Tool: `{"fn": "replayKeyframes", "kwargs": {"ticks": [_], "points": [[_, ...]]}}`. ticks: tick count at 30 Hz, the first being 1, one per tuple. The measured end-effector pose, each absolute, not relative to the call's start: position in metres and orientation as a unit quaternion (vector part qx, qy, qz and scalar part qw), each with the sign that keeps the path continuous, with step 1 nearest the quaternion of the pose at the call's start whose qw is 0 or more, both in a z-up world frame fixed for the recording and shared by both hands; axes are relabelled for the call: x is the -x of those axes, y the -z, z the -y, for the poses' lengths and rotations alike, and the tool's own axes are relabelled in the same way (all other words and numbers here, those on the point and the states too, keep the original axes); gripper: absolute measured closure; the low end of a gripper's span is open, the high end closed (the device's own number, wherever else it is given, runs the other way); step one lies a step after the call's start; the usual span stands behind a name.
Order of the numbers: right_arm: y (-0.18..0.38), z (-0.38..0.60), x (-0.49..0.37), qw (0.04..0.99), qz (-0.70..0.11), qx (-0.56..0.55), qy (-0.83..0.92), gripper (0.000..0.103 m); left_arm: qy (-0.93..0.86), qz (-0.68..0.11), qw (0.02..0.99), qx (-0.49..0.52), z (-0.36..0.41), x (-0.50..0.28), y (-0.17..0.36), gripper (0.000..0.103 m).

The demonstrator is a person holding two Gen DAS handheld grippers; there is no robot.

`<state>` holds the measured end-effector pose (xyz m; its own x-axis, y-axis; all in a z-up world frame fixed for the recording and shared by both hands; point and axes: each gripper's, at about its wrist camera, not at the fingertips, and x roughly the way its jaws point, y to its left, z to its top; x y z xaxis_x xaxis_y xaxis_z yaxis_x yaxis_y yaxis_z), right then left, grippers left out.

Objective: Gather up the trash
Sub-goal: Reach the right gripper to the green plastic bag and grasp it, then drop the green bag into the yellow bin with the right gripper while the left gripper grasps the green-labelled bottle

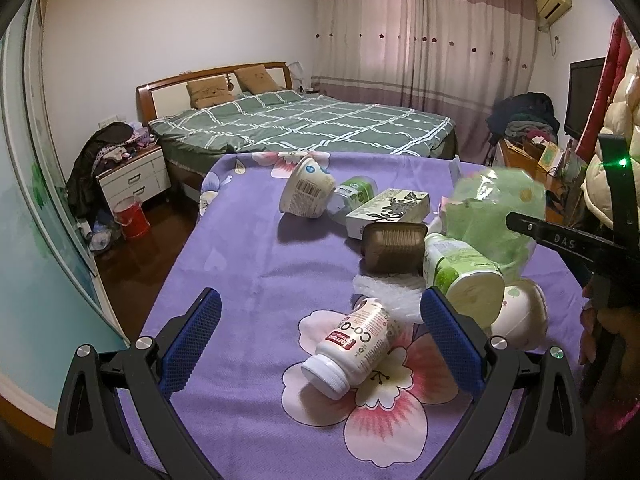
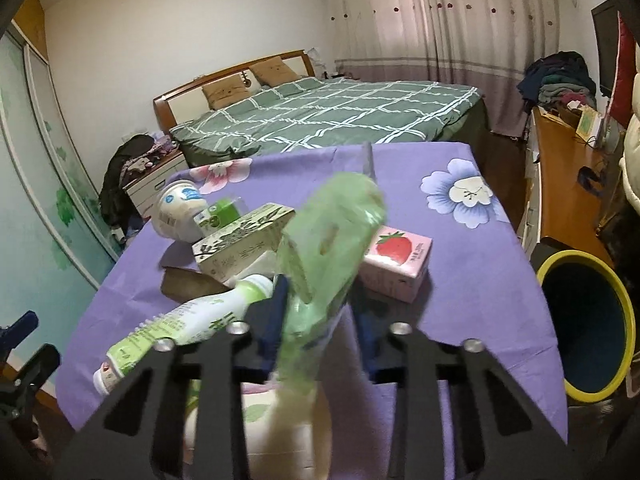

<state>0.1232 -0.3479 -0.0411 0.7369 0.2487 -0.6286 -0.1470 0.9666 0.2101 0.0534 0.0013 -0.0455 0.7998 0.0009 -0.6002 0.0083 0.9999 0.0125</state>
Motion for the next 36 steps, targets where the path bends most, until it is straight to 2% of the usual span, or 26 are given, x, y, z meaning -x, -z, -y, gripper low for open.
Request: {"fn": "replayKeyframes", "kwargs": {"ticks": [1, 4, 10, 16, 25, 33, 34, 36], "points": [[0.038, 0.348, -0.12, 0.931, -0.342, -0.074, -0.107, 0.087, 0.003, -0.316, 0.949, -0.008, -0.001, -0.054, 0.045, 0.005], [0.029, 0.352, -0.114, 0.935, -0.329, -0.076, -0.106, 0.088, 0.006, -0.314, 0.949, -0.013, 0.002, -0.055, 0.046, 0.005], [0.01, 0.38, -0.099, 0.947, -0.3, -0.081, -0.076, 0.089, 0.022, -0.313, 0.949, -0.015, 0.008, -0.053, 0.044, 0.005], [0.006, 0.452, -0.082, 0.955, -0.283, -0.093, 0.016, 0.089, 0.063, -0.303, 0.95, -0.025, 0.029, -0.048, 0.039, 0.005], [0.055, 0.576, -0.073, 0.924, -0.31, -0.127, 0.186, 0.088, 0.102, -0.303, 0.946, -0.052, 0.069, -0.049, 0.042, 0.005], [0.107, 0.624, -0.091, 0.895, -0.353, -0.141, 0.231, 0.087, 0.114, -0.32, 0.938, -0.061, 0.09, -0.056, 0.048, 0.005], [0.109, 0.622, -0.093, 0.894, -0.357, -0.14, 0.231, 0.085, 0.114, -0.322, 0.938, -0.063, 0.093, -0.058, 0.049, 0.005], [0.113, 0.62, -0.094, 0.893, -0.358, -0.138, 0.234, 0.077, 0.114, -0.326, 0.936, -0.064, 0.095, -0.061, 0.052, 0.005]]}}
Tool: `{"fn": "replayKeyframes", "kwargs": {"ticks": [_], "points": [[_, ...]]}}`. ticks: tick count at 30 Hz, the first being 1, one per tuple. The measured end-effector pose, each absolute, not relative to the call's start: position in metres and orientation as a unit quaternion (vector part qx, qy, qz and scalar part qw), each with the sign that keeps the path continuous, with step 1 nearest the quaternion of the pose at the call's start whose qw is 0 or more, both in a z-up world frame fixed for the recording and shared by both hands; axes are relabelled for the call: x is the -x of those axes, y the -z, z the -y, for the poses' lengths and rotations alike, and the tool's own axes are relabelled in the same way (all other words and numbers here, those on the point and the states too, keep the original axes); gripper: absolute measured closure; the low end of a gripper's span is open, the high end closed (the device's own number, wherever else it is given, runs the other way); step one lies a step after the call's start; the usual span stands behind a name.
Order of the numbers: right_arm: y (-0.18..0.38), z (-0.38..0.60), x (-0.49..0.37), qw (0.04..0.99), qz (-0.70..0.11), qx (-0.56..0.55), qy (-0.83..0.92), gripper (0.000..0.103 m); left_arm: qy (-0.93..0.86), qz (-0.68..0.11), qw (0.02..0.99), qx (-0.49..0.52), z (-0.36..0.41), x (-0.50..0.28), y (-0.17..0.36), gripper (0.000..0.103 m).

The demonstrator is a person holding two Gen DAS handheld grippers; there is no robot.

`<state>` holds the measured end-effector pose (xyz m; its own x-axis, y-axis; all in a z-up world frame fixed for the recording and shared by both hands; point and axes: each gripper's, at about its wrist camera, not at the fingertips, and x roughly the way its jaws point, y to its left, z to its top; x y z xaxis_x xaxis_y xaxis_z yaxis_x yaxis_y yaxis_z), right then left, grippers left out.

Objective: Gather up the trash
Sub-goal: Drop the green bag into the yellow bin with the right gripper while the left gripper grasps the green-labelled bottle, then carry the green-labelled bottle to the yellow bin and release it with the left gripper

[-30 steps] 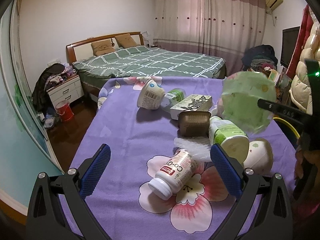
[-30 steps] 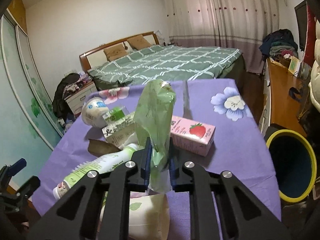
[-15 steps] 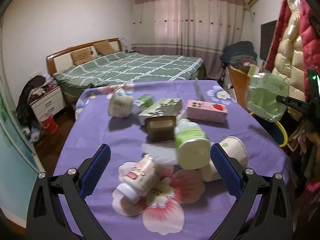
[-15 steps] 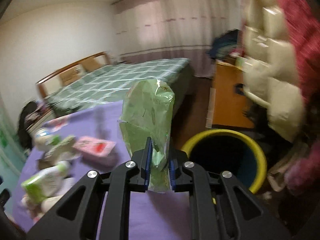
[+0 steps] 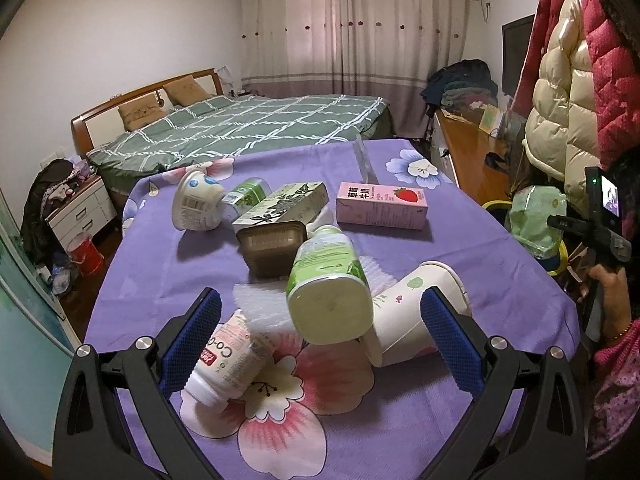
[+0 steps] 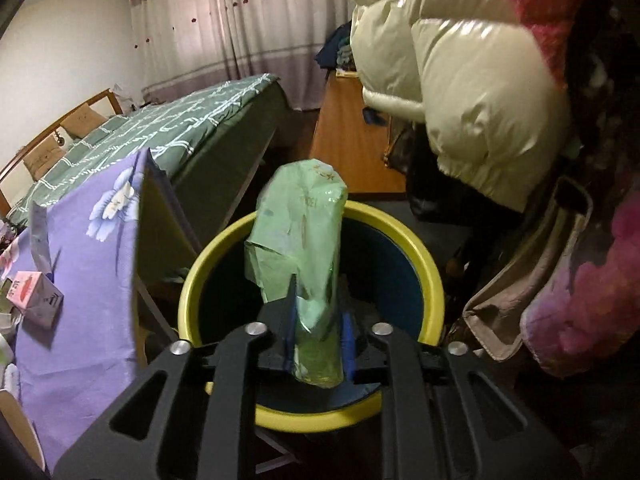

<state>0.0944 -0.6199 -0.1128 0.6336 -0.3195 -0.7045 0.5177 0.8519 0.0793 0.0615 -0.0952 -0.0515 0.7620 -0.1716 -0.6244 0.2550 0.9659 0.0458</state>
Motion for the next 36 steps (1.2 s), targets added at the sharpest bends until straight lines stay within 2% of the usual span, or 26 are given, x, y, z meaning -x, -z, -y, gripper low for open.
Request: {"fn": "replayKeyframes", "kwargs": {"ticks": [2, 4, 14, 21, 24, 36], "points": [[0.115, 0.618, -0.096, 0.894, -0.355, -0.132, 0.238, 0.056, 0.114, -0.329, 0.935, -0.064, 0.096, -0.064, 0.053, 0.005], [0.114, 0.615, -0.094, 0.896, -0.351, -0.13, 0.239, 0.052, 0.112, -0.333, 0.934, -0.064, 0.097, -0.068, 0.055, 0.005], [0.113, 0.613, -0.09, 0.898, -0.349, -0.137, 0.232, 0.051, 0.102, -0.355, 0.928, -0.048, 0.094, -0.088, 0.069, 0.007], [0.114, 0.608, -0.09, 0.899, -0.351, -0.137, 0.225, 0.051, 0.115, -0.375, 0.919, -0.037, 0.094, -0.101, 0.08, 0.032], [0.113, 0.606, -0.091, 0.9, -0.349, -0.137, 0.222, 0.051, 0.135, -0.379, 0.915, -0.02, 0.094, -0.105, 0.083, 0.048], [0.11, 0.61, -0.082, 0.901, -0.344, -0.143, 0.223, 0.051, 0.15, -0.343, 0.927, -0.014, 0.097, -0.107, 0.062, 0.051]]}}
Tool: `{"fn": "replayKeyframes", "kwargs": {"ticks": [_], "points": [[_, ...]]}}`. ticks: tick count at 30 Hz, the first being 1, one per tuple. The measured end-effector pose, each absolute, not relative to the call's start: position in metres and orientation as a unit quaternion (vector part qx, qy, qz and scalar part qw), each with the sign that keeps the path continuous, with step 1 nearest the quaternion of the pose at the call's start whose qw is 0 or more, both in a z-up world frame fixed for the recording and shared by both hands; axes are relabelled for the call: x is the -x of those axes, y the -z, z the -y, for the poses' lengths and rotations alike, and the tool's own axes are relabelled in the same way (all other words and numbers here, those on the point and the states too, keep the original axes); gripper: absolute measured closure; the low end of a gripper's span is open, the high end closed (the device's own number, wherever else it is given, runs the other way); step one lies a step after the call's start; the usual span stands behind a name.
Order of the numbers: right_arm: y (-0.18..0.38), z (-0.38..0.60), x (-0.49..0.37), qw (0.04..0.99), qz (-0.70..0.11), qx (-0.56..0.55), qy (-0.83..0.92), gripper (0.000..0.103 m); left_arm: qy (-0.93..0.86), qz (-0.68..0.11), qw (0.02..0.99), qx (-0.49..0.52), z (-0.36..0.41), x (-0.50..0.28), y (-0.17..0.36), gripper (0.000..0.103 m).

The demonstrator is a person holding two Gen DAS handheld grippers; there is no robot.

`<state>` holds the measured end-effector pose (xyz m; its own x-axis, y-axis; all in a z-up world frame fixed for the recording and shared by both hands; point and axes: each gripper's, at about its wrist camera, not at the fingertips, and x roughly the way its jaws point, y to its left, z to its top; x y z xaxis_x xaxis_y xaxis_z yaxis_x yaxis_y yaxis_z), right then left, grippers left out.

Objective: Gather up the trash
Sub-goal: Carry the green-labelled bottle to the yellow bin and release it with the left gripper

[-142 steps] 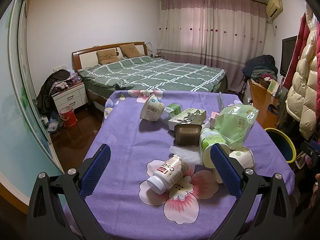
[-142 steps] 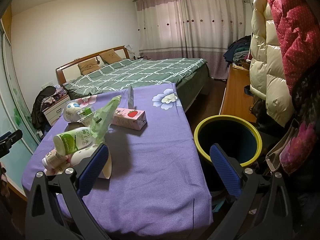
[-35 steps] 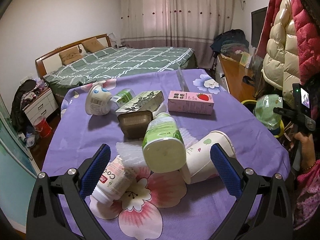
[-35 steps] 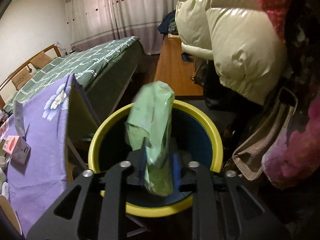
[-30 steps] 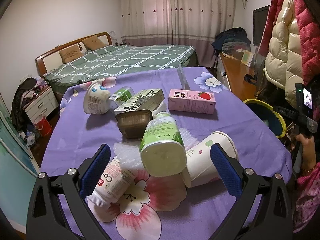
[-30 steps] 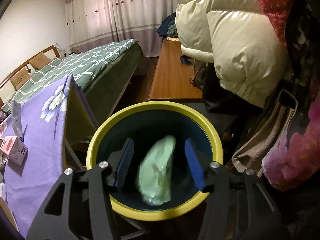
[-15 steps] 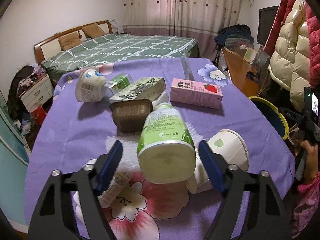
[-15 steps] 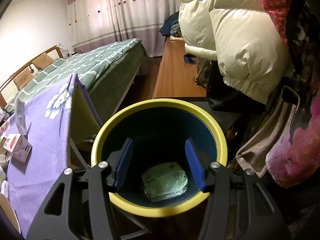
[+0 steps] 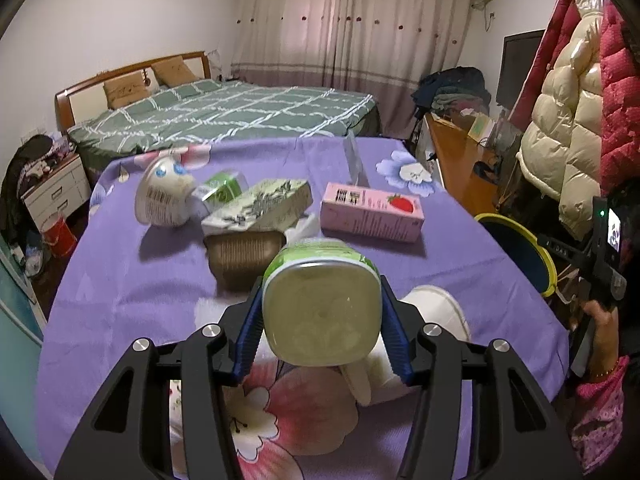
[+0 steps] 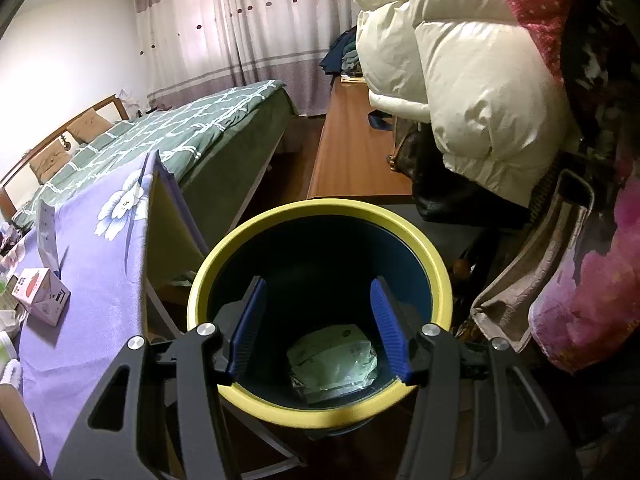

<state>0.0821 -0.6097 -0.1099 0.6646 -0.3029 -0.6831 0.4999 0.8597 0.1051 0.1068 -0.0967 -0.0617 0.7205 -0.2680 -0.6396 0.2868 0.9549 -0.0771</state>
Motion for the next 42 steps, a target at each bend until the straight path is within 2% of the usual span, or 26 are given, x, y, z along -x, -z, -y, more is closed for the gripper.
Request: {"fn": "replayKeyframes", "kwargs": {"ticks": [20, 35, 42], "points": [[0.091, 0.624, -0.048, 0.908, -0.312, -0.158, 0.231, 0.051, 0.183, -0.289, 0.939, -0.031, 0.164, -0.16, 0.022, 0.051], [0.094, 0.663, -0.011, 0.898, -0.3, -0.184, 0.264, 0.051, 0.33, -0.259, 0.906, -0.063, 0.324, -0.146, -0.007, 0.051], [0.105, 0.676, -0.006, 0.894, -0.306, -0.196, 0.262, 0.051, 0.354, -0.29, 0.885, -0.091, 0.409, -0.156, 0.032, 0.051]]}}
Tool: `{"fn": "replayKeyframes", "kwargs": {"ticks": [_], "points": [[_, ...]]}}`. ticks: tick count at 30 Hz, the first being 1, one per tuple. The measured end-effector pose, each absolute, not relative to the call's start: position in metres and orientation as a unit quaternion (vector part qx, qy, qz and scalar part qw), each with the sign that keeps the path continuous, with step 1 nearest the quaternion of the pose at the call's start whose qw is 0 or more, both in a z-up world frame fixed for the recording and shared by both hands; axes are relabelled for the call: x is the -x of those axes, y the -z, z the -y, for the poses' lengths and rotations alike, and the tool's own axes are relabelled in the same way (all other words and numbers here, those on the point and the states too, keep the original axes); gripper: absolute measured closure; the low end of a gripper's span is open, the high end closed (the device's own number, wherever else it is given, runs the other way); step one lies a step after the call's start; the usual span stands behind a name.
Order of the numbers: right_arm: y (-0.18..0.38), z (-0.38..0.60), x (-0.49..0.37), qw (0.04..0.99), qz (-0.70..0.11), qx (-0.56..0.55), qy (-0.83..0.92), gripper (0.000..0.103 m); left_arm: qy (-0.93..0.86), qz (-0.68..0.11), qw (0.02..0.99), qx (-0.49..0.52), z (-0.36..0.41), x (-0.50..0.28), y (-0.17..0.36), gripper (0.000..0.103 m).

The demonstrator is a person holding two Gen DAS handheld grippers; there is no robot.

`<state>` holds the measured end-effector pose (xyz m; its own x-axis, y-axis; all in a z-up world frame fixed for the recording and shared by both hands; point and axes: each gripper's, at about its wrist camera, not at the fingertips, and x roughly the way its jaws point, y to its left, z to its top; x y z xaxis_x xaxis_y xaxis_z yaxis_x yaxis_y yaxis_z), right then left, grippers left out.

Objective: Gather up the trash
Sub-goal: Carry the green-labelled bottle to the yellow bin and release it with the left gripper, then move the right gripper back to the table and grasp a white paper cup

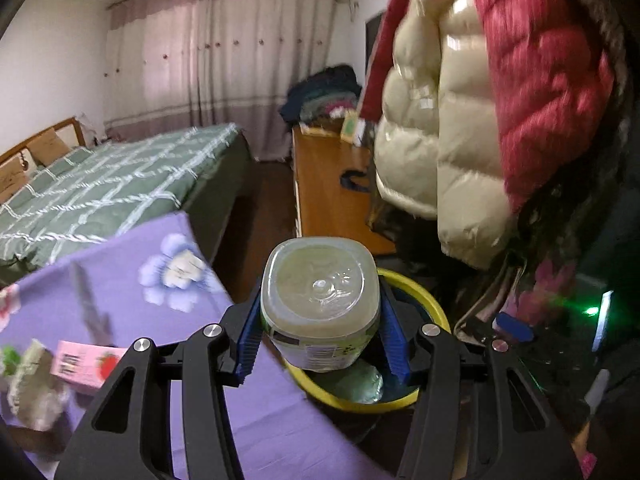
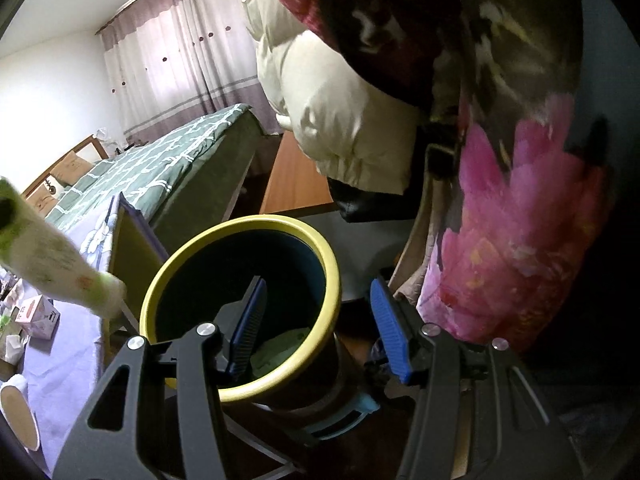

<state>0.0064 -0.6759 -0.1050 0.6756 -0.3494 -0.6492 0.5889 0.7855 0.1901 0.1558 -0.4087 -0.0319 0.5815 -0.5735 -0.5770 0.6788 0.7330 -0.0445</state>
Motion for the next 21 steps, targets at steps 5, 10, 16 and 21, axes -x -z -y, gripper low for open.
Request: {"fn": "replayKeyframes", "kwargs": {"ticks": [5, 10, 16, 21], "points": [[0.111, 0.683, -0.008, 0.891, -0.311, -0.198, 0.266, 0.051, 0.356, -0.349, 0.86, -0.107, 0.443, -0.17, 0.077, 0.051], [0.116, 0.69, -0.007, 0.888, -0.315, -0.202, 0.269, 0.047, 0.354, -0.388, 0.842, -0.119, 0.456, -0.173, 0.103, 0.051], [0.116, 0.687, -0.009, 0.888, -0.314, -0.204, 0.267, 0.047, 0.352, -0.362, 0.855, -0.121, 0.444, -0.16, 0.087, 0.028], [0.111, 0.678, -0.009, 0.892, -0.312, -0.198, 0.261, 0.047, 0.359, -0.338, 0.865, -0.086, 0.41, -0.147, 0.052, 0.027]]}}
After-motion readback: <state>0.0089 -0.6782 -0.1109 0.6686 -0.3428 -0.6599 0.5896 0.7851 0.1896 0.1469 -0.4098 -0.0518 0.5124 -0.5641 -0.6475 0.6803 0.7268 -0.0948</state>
